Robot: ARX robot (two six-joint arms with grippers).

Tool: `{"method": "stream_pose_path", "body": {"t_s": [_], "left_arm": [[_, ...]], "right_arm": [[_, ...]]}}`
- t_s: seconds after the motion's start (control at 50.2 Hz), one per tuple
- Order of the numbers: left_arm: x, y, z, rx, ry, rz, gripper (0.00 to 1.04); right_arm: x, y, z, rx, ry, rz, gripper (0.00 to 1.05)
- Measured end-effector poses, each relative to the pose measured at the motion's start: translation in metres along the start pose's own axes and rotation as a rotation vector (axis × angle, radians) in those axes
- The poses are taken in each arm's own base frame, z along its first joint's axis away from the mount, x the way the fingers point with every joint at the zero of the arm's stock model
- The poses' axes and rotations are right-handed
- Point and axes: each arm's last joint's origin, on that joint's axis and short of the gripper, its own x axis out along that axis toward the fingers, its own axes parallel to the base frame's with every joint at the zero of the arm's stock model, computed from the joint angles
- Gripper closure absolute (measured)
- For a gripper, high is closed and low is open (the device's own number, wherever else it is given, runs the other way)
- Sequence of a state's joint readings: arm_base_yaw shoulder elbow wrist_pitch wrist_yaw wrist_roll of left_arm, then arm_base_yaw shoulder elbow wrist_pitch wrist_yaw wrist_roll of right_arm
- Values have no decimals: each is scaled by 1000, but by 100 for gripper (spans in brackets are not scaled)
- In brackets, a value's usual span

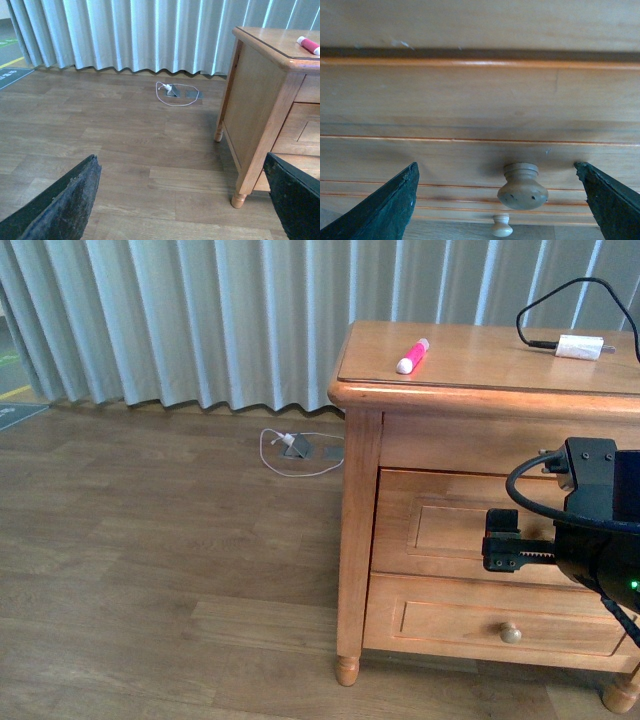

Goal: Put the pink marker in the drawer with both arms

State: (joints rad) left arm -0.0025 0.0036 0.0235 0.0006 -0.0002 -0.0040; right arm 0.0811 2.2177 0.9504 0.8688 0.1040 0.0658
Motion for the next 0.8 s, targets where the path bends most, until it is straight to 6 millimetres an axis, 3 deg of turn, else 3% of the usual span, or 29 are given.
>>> {"method": "stream_pose_path", "body": {"t_s": [0.478, 0.796], "left_arm": [[0, 0, 0, 0, 0, 0, 6], [0, 0, 0, 0, 0, 0, 6]], "right_arm": [[5, -12, -7, -2, 17, -9, 9], [7, -15, -9, -5, 19, -14, 62]]}}
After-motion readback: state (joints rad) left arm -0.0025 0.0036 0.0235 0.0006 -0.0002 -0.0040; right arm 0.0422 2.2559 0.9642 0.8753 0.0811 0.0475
